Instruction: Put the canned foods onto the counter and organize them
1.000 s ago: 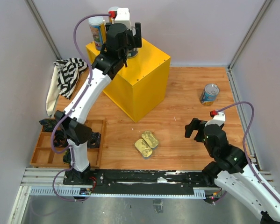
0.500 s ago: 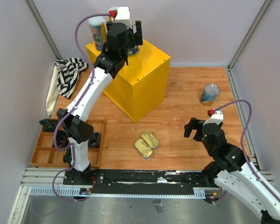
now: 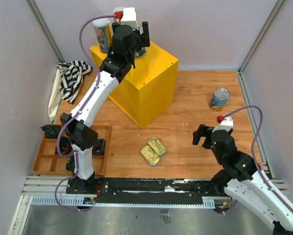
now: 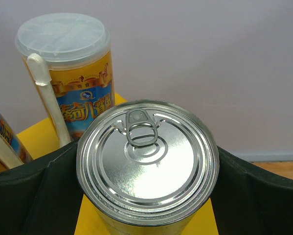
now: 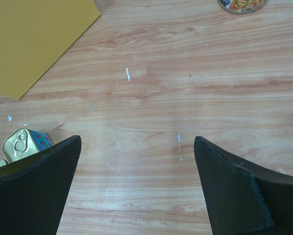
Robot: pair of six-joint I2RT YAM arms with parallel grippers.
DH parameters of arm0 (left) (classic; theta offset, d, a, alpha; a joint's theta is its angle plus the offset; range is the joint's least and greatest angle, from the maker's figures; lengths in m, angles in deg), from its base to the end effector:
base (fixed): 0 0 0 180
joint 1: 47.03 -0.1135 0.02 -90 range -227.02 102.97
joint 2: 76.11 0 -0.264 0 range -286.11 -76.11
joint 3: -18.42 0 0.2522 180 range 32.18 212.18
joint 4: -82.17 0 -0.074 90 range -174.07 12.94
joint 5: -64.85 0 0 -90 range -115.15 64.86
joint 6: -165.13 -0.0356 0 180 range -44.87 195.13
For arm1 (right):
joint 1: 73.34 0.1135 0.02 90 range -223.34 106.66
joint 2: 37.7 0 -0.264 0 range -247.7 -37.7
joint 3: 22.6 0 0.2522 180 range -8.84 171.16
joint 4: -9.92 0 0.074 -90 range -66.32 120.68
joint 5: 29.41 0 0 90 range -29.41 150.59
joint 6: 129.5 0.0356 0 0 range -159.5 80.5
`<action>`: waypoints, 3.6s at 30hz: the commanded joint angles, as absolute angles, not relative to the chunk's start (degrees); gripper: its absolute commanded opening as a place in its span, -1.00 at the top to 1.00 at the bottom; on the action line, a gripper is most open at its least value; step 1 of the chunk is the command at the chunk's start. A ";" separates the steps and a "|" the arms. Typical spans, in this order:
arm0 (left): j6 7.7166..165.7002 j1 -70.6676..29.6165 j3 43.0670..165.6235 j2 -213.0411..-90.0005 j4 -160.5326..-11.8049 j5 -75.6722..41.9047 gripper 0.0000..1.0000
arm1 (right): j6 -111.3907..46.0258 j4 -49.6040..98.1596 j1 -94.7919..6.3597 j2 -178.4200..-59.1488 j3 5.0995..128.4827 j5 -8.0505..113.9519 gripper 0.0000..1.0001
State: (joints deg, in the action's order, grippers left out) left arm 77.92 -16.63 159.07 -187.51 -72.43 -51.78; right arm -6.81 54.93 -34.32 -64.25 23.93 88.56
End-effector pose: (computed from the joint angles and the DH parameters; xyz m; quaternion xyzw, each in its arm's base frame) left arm 0.3893 -0.2099 0.4896 -0.0048 0.6855 -0.0523 0.7261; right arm 0.1009 0.0603 0.2731 0.0844 0.8244 0.1400 0.5418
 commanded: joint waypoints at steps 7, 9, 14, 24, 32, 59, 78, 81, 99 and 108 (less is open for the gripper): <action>78.32 -17.14 156.75 -189.76 -74.56 -50.39 0.17 | -7.80 54.88 -33.73 -63.81 23.09 88.62 -0.97; 77.94 -17.14 156.69 -189.97 -74.72 -50.61 0.17 | -7.78 54.93 -33.71 -63.77 23.22 88.54 -0.97; 76.11 -17.14 156.39 -190.45 -75.72 -51.75 0.16 | -7.71 55.05 -33.76 -63.85 23.24 88.26 -0.97; 74.80 -17.23 153.10 -190.21 -78.83 -53.09 0.12 | -7.59 55.67 -33.73 -63.84 23.49 87.79 -0.97; 75.03 -17.23 150.20 -188.52 -80.70 -53.01 -0.43 | -7.98 56.29 -33.70 -63.70 23.81 87.24 -0.97; 76.12 -15.90 142.14 -176.38 -84.07 -54.12 -0.99 | -5.52 60.62 -33.76 -59.11 23.44 86.75 -0.97; 79.75 -13.98 119.00 -152.32 -88.31 -50.54 -0.99 | -3.83 60.84 -33.75 -59.30 23.57 89.74 -0.97; 81.19 -13.86 114.22 -148.56 -87.83 -48.04 -0.93 | -4.06 59.86 -33.75 -60.40 23.99 91.30 -0.97; 86.67 3.07 93.98 -146.65 -92.28 -39.47 -0.99 | -16.52 47.62 -53.06 -88.16 38.18 82.68 -0.97; 88.37 12.47 92.62 -153.02 -93.59 -40.11 -0.99 | -15.64 41.69 -60.88 -100.56 41.87 82.40 -0.97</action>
